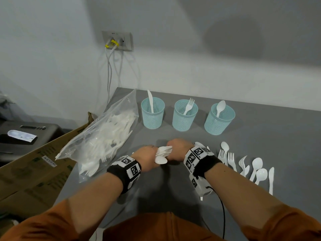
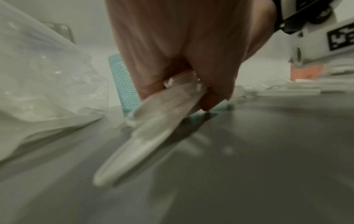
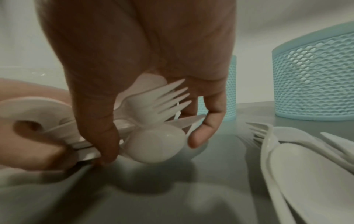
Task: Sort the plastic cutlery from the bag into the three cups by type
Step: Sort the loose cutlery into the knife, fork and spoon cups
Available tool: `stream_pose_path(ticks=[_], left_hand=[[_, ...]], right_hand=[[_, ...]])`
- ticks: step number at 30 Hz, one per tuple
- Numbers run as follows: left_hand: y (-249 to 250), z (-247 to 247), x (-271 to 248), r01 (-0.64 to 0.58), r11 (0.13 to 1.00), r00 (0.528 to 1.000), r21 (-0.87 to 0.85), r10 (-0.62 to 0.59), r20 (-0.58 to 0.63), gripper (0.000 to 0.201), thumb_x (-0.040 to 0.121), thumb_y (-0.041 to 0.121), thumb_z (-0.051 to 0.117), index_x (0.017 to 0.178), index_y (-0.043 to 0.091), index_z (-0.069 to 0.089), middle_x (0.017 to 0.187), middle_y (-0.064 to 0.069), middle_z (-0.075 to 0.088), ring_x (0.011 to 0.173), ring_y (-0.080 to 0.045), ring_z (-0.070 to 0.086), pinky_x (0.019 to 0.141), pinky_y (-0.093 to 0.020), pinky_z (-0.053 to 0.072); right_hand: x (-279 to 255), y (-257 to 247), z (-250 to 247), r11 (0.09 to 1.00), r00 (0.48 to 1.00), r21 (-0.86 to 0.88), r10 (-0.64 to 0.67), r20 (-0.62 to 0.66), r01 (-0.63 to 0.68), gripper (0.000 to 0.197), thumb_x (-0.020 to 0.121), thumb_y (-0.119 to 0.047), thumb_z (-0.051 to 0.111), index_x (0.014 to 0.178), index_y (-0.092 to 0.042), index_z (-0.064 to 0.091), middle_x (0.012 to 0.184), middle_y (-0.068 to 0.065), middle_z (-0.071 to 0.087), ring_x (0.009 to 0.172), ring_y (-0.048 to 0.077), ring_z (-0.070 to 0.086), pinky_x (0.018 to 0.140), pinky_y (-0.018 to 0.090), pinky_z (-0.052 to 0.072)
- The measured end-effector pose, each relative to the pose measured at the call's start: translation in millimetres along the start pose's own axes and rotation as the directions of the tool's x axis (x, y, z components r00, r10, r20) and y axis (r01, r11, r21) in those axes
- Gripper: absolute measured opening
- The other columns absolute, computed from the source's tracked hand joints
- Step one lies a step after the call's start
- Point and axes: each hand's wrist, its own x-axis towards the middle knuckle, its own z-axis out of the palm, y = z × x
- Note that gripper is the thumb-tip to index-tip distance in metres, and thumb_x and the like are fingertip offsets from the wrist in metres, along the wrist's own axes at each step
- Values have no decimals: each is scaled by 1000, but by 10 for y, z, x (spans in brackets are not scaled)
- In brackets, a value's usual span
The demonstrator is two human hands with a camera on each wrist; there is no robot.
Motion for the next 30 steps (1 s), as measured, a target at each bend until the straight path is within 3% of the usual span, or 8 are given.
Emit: stream_pose_path(ticks=[5, 9, 12, 16, 20, 23, 26, 30], left_hand=[[-89, -150, -18, -107, 977, 991, -182, 91, -95, 32, 82, 34, 57, 102, 9, 59, 101, -11, 62, 94, -28, 60, 80, -31, 44], [-83, -262, -75, -114, 821, 980, -560, 0, -199, 35, 82, 16, 58, 116, 25, 53, 88, -5, 71, 68, -20, 67, 63, -30, 53], [32, -307, -101, -111, 646, 968, -755, -103, -229, 38, 89, 5, 53, 117, 30, 46, 71, -3, 67, 44, -12, 56, 45, -21, 46], [142, -380, -114, -154, 496, 944, -855, -182, -275, 11, 93, 22, 59, 103, 22, 54, 61, -2, 61, 40, -13, 51, 42, -21, 44], [221, -502, -144, -147, 383, 965, -912, -146, -216, 16, 94, 21, 58, 105, 11, 54, 64, -9, 64, 46, -17, 62, 52, -23, 54], [242, -563, -177, -163, 460, 968, -873, -96, -231, 20, 94, 23, 57, 106, 7, 54, 68, -9, 67, 46, -15, 62, 57, -18, 52], [275, -584, -188, -159, 472, 971, -867, -83, -223, 21, 93, 24, 58, 103, 5, 55, 66, -6, 68, 43, -16, 59, 55, -19, 51], [310, -591, -193, -147, 466, 976, -872, -77, -206, 20, 93, 28, 59, 100, 10, 57, 66, -4, 69, 44, -18, 58, 54, -24, 52]], right_hand=[[-115, 148, -225, 942, 976, 321, -30, -215, 99, 38, 64, -39, 77, 98, -29, 61, 100, -7, 66, 93, 14, 62, 87, 32, 51], [-277, 105, -486, 833, 906, 489, -32, -421, 257, 57, 71, -35, 79, 121, -20, 55, 111, -8, 56, 97, 5, 54, 82, 4, 40], [-277, 0, -538, 734, 827, 551, -27, -562, 398, 62, 78, -28, 74, 132, -18, 46, 125, -5, 41, 112, 11, 49, 102, 30, 44], [-297, -96, -629, 645, 786, 617, 39, -616, 451, 46, 93, -18, 55, 138, -16, 43, 132, 1, 44, 102, 9, 53, 95, 27, 47], [-289, -89, -670, 595, 726, 636, 125, -677, 491, 29, 95, -17, 51, 123, -20, 58, 107, -7, 60, 95, 13, 60, 91, 36, 51], [-262, -44, -724, 540, 746, 707, 202, -635, 456, 25, 92, -27, 57, 117, -22, 56, 86, -10, 60, 78, 10, 59, 75, 32, 52], [-263, -11, -757, 637, 758, 649, 152, -634, 415, 15, 90, -28, 60, 77, -21, 59, 64, -10, 53, 58, 6, 49, 64, 23, 39], [-235, 41, -881, 600, 743, 678, 198, -639, 424, 20, 91, -22, 56, 72, -21, 60, 67, -4, 59, 63, 11, 53, 66, 26, 43]])
